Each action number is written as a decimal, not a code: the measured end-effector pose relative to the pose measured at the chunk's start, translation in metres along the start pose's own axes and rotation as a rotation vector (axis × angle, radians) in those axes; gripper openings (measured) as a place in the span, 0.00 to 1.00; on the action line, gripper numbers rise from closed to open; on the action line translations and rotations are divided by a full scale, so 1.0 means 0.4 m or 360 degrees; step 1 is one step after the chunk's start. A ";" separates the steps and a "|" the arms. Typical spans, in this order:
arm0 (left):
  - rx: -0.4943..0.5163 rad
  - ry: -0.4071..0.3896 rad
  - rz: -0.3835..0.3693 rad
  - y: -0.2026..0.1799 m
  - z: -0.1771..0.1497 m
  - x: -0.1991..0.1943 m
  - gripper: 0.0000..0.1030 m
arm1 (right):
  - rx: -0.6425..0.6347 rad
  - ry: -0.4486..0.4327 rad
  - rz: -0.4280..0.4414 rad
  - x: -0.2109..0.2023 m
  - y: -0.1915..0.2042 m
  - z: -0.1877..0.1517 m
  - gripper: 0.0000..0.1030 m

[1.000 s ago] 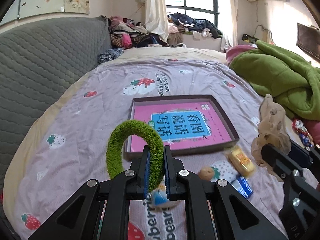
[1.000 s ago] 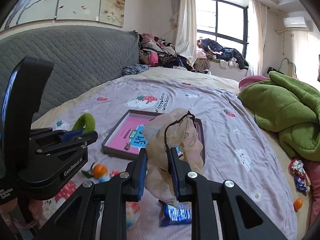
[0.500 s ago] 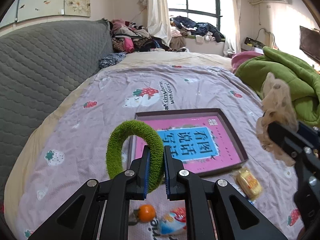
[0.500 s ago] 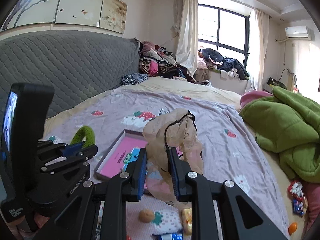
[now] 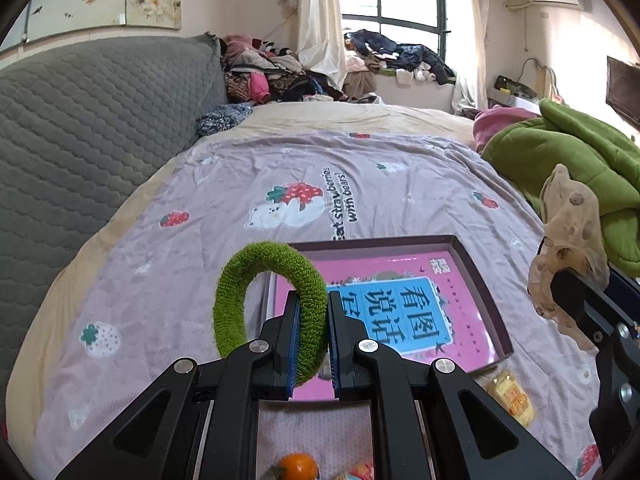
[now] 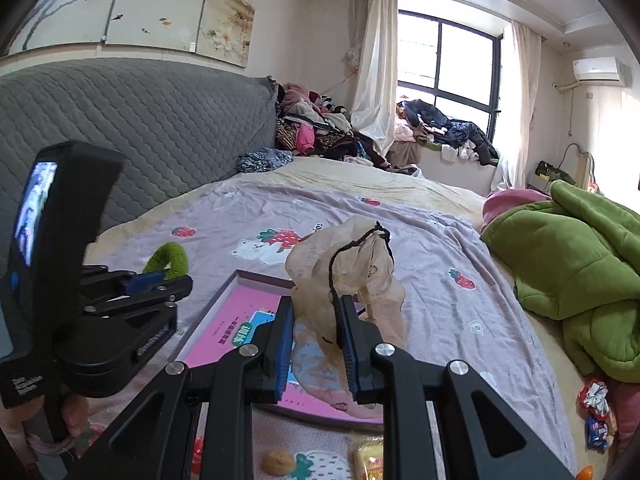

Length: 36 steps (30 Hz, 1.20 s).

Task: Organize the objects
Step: 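Carry the green ring and lace bag over the pink book tray with both grippers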

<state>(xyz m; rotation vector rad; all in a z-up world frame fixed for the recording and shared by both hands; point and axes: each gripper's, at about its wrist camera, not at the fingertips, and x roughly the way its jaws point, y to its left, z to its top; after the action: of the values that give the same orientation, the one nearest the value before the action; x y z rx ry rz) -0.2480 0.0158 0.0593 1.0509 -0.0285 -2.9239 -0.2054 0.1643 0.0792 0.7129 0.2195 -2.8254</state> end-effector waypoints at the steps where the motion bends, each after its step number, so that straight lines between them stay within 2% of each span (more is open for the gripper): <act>1: 0.0001 -0.0003 -0.0002 0.001 0.005 0.005 0.12 | 0.0002 0.0001 -0.0001 0.008 -0.004 0.003 0.22; 14: -0.0038 -0.0031 -0.0032 -0.006 0.027 0.073 0.12 | 0.0013 -0.0075 -0.0004 0.054 -0.026 0.027 0.22; 22: 0.0020 -0.0004 -0.0044 -0.033 0.018 0.122 0.13 | 0.0010 -0.0096 -0.0007 0.073 -0.042 0.029 0.22; 36: 0.0016 0.0090 -0.0064 -0.018 -0.002 0.211 0.13 | 0.0006 0.0004 0.0027 0.147 -0.049 -0.002 0.22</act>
<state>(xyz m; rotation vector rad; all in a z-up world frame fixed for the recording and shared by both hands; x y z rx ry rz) -0.3126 0.0198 0.0047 1.1482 -0.0207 -2.9310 -0.2603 0.1730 0.0520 0.7154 0.2073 -2.8099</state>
